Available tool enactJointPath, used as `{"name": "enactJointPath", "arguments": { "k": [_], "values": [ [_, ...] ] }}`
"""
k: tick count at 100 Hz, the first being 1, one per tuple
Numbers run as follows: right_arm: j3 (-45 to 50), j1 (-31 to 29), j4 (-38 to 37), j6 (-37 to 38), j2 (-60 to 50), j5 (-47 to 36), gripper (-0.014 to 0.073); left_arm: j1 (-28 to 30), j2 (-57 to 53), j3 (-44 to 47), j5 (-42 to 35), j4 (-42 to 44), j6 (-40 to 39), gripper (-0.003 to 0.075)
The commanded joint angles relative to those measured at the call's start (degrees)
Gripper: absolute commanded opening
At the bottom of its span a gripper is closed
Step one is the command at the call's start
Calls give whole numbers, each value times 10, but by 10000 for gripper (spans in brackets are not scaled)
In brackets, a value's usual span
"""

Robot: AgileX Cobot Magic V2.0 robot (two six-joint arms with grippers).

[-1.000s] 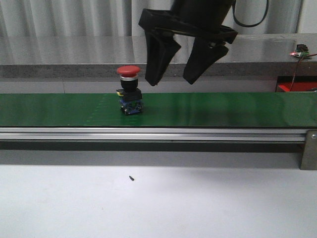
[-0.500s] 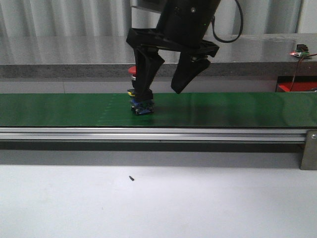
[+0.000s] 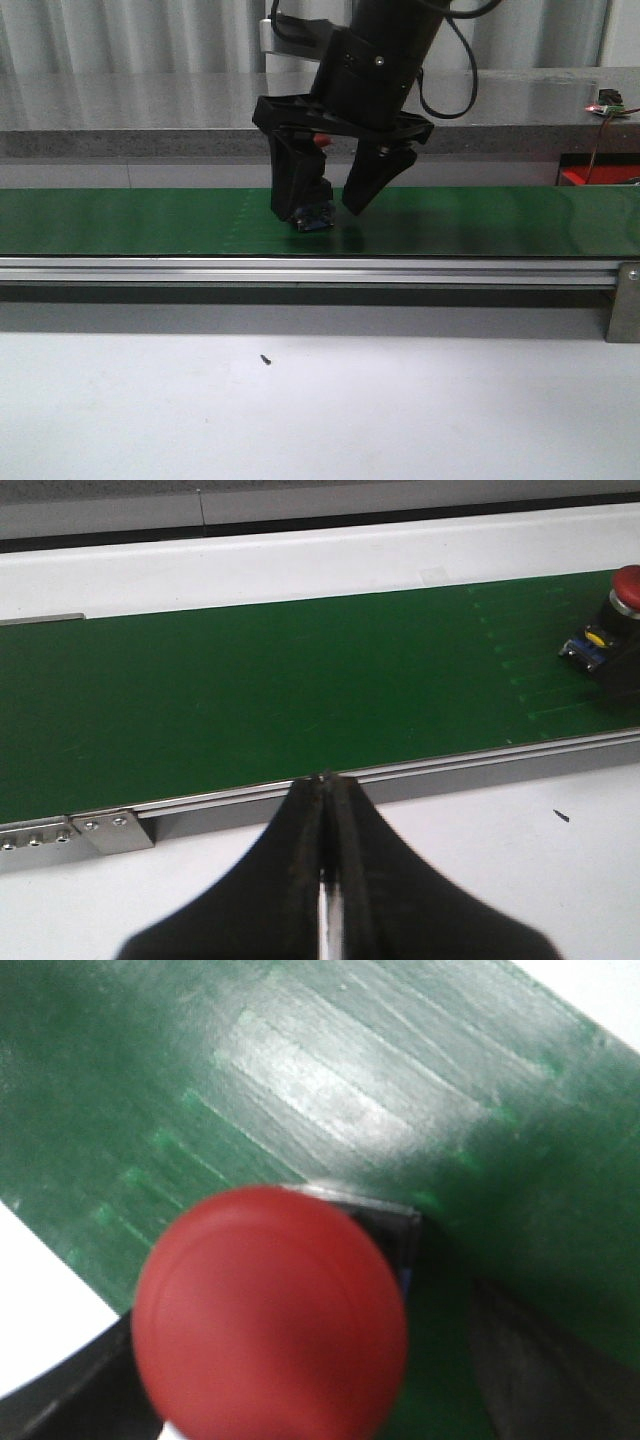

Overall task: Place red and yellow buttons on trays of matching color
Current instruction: 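Lower the right gripper onto the second red button on the belt and grasp, then carry the second red button into the red tray and open the right gripper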

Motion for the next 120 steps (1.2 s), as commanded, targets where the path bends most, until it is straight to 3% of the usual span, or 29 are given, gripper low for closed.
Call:
{"name": "enactJointPath", "arguments": {
  "k": [1,17,34,52,91,120],
  "values": [
    [-18,-1,12,0,-30,-25,591,-3,-6,-15,-27,-22,2,-20],
    [-18,-1,12,0,-30,-41,554,-3,-6,-15,-27,-22,2,-20],
    [-18,-2,12,0,-30,-40,374,-3,-6,-15,-27,-22,2,-20],
    [-18,-2,11,0,-30,-41,275,-3,-6,-15,-27,-22,2,-20],
    [-18,-12,-24,0,-68,-36,269,-3,-6,-15,-25,-22,2,-20],
    [-18,-105,-70,0,-132,-2,269,-3,-6,-15,-25,-19,2,-20]
  ]
}}
